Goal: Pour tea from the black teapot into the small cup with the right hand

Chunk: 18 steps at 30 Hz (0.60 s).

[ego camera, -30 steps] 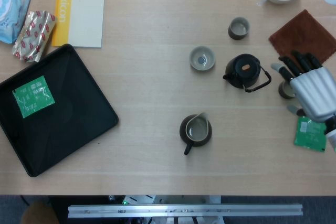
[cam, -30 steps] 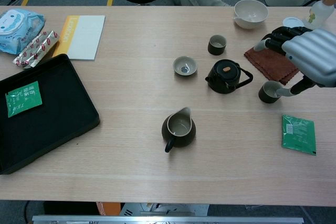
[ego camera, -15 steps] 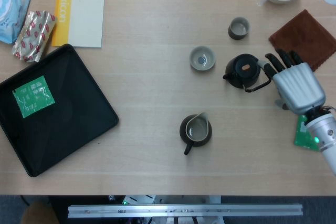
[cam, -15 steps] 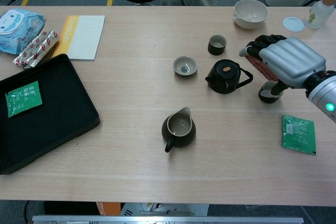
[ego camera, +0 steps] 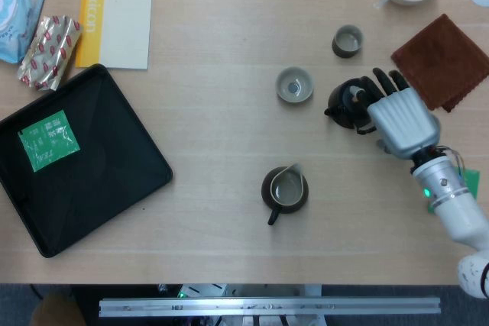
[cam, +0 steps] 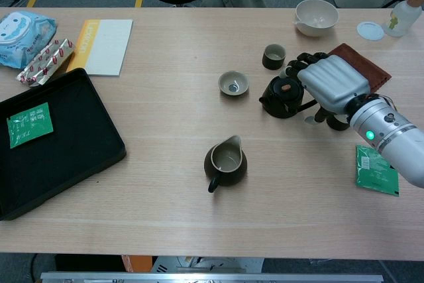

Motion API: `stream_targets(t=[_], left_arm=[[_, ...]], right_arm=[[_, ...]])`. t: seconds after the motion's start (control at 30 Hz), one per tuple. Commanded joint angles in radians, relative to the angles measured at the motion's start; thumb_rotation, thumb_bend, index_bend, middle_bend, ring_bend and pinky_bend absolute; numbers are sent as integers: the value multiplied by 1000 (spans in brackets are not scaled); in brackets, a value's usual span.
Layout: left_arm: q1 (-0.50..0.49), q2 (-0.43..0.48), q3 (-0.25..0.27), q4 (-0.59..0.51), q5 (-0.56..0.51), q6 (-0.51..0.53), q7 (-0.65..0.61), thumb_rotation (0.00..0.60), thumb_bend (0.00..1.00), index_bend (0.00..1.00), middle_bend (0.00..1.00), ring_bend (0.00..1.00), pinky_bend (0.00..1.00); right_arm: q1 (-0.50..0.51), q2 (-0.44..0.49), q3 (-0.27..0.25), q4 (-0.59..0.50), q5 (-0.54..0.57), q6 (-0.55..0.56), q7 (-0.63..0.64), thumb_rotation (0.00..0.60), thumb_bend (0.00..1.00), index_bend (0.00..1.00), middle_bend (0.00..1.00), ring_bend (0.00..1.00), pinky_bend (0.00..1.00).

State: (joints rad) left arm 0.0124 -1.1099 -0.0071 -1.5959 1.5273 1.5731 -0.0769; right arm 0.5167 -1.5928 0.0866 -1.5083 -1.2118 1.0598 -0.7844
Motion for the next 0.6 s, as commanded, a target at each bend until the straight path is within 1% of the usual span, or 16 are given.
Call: stream_targets(t=[0.03, 0.23, 0.4, 0.6], left_arm=[[1, 0, 0, 4, -2, 0, -4, 600, 392, 146, 195, 138, 137], [5, -2, -2, 15, -9, 0, -16, 600, 392, 146, 195, 138, 137], [7, -4, -3, 21, -9, 1, -21, 600, 392, 146, 195, 138, 137], [5, -7, -5, 24, -10, -3, -21, 600, 392, 146, 195, 138, 137]], right_arm=[[11, -16, 3, 14, 10, -5, -2, 600, 131, 205, 180, 98, 170], [24, -30, 4, 23, 19, -3, -2, 600, 229, 205, 180, 98, 170], [31, -26, 8, 16, 28, 4, 3, 600, 269, 205, 180, 98, 170], [45, -16, 31, -3, 44, 14, 11, 600, 311, 205, 180, 98, 170]])
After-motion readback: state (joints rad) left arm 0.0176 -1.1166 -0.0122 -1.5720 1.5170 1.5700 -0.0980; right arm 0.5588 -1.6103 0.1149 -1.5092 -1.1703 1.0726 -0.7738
